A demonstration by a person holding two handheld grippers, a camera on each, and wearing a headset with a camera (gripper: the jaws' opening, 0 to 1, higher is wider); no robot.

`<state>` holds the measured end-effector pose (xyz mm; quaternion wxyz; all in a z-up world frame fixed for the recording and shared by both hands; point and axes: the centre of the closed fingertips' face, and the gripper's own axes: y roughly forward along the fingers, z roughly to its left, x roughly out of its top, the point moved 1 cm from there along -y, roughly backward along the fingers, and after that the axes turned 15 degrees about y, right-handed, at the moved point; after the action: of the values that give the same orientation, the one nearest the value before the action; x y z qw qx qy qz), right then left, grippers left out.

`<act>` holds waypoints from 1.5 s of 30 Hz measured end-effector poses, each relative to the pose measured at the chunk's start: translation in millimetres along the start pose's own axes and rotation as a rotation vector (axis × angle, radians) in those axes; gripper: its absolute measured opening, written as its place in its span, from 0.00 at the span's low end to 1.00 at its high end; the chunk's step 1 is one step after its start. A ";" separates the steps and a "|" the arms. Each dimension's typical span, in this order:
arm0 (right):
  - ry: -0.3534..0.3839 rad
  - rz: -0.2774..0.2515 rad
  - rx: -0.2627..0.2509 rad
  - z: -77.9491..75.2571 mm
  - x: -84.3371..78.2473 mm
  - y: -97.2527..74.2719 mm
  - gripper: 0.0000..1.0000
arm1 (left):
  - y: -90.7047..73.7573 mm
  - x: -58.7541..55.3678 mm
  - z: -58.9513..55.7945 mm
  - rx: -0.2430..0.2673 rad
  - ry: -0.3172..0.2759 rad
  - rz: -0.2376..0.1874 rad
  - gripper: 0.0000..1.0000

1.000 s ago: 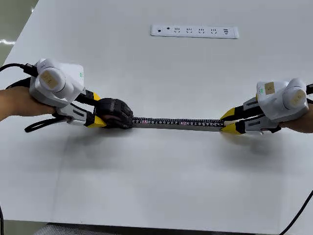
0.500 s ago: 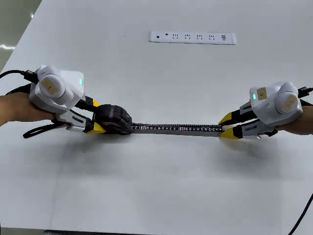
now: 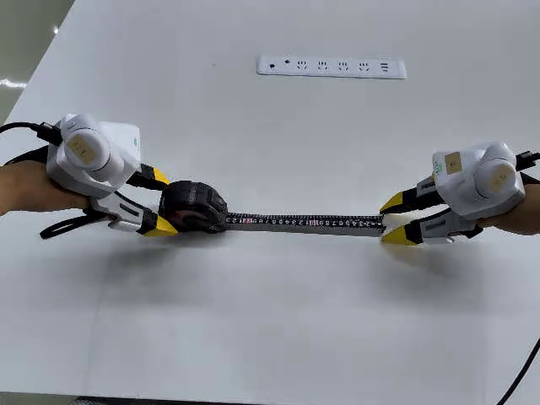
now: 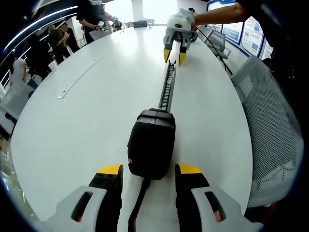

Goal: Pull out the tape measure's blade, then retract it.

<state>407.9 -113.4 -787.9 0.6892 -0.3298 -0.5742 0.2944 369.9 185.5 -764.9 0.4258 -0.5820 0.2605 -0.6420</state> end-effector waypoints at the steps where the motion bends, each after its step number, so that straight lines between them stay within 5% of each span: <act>1: 0.002 -0.002 -0.003 0.3 0.4 -0.8 0.27 | -0.5 0.6 -1.1 0.002 -0.005 -0.001 0.41; 19: 0.093 -0.003 -0.050 13.5 -11.1 -15.6 0.57 | -12.6 4.0 -20.0 0.035 -0.134 -0.034 0.66; 45: 0.265 -0.130 -0.171 34.4 -8.4 -29.5 0.82 | -27.8 17.9 -37.9 0.209 -0.321 -0.155 0.85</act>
<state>373.4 -134.0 -765.3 0.7458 -0.3855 -0.5213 0.1532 327.1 178.1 -739.5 0.4692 -0.6478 0.0757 -0.5954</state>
